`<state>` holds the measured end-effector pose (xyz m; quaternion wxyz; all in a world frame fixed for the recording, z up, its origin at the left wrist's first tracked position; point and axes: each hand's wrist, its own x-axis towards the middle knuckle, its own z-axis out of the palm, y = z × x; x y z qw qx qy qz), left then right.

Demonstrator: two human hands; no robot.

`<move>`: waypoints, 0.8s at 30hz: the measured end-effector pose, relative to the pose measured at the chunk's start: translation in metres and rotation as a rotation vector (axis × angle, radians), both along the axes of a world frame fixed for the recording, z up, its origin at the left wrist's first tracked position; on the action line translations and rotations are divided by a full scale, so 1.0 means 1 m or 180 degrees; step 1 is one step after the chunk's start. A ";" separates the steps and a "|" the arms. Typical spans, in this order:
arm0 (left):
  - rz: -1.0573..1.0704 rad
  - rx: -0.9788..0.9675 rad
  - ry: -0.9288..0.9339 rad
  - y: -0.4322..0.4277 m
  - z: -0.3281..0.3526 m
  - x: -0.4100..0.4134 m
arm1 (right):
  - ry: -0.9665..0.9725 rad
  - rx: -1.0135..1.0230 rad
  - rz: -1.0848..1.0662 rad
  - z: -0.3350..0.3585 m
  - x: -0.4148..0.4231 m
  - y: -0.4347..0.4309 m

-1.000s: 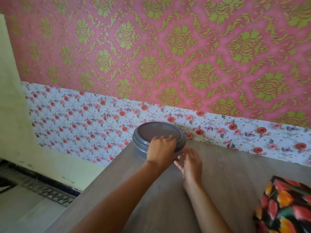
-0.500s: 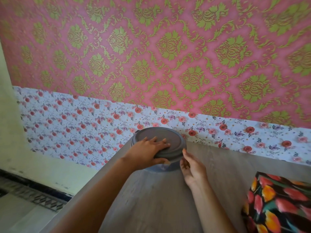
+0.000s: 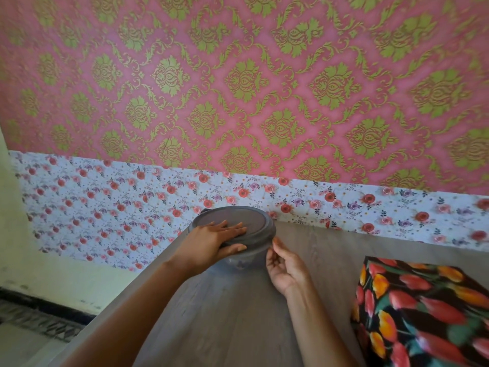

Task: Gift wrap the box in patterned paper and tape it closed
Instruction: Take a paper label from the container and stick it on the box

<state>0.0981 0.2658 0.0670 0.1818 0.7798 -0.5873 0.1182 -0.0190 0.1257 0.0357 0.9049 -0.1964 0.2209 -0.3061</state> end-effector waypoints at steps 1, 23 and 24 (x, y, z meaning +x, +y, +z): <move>-0.0009 -0.0034 0.0036 -0.001 0.000 -0.001 | -0.0008 -0.0009 -0.0001 0.000 -0.001 0.000; 0.0367 0.0396 -0.0205 -0.020 -0.001 0.003 | 0.0762 -0.1072 0.0264 -0.006 0.013 0.014; 0.0291 0.0401 -0.0156 -0.019 0.003 0.003 | 0.0787 -0.1107 0.0268 -0.005 0.013 0.015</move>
